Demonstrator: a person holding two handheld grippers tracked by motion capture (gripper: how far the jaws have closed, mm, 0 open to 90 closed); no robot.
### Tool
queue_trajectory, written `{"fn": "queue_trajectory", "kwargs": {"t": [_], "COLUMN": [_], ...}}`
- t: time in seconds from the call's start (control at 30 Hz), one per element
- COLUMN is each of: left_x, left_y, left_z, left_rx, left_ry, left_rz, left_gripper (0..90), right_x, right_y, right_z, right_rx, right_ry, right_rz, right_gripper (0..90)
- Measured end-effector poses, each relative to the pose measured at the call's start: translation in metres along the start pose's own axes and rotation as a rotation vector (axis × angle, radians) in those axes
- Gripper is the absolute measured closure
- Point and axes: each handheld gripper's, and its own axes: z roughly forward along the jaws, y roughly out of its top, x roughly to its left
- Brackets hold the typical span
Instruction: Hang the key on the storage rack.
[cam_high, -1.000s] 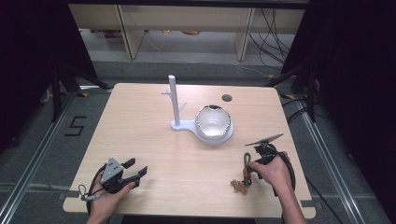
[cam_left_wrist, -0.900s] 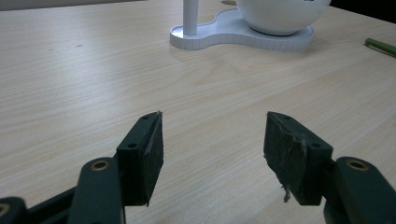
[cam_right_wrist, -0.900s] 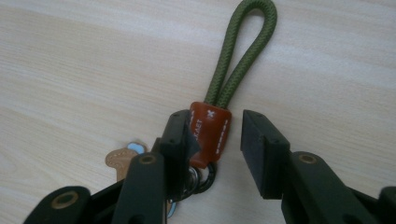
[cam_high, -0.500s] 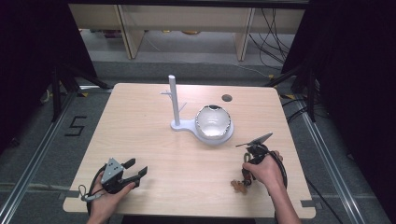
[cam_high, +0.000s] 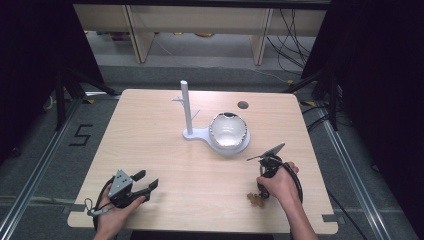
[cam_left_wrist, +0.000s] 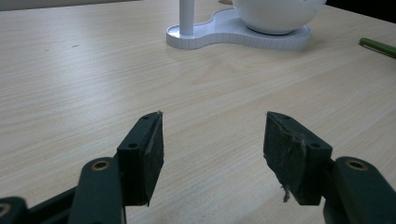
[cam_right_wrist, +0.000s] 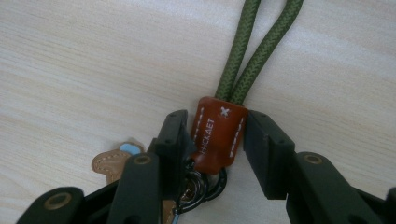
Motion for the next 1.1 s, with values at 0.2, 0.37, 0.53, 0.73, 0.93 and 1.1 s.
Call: {"fn": "queue_trajectory", "kwargs": {"t": [0.2,0.37,0.53,0.73,0.93,1.1], "left_x": [0.0,0.0,0.0,0.001,0.001,0.002], "left_y": [0.0,0.0,0.0,0.0,0.0,0.0], "left_z": [0.0,-0.001,-0.001,-0.001,-0.001,-0.001], "left_rx": [0.003,0.003,0.004,0.004,-0.004,0.001], "left_ry": [0.001,0.002,0.002,0.003,0.0,0.007], "left_rz": [-0.001,0.0,-0.003,-0.004,-0.012,-0.009], "left_gripper": [37.5,37.5,37.5,37.5,37.5,37.5], "right_x": [0.002,0.0,-0.002,-0.004,-0.006,-0.01], "right_y": [-0.001,-0.006,-0.012,-0.019,-0.026,-0.035], "right_z": [-0.001,-0.001,-0.004,-0.01,-0.015,-0.015], "right_rx": [0.003,-0.03,-0.084,-0.14,-0.233,-0.336], "right_ry": [0.019,0.012,0.022,0.044,0.08,0.113], "right_rz": [0.002,0.01,0.019,0.011,-0.022,-0.083], "right_gripper": [66.8,67.5,67.5,67.5,67.5,67.6]}}
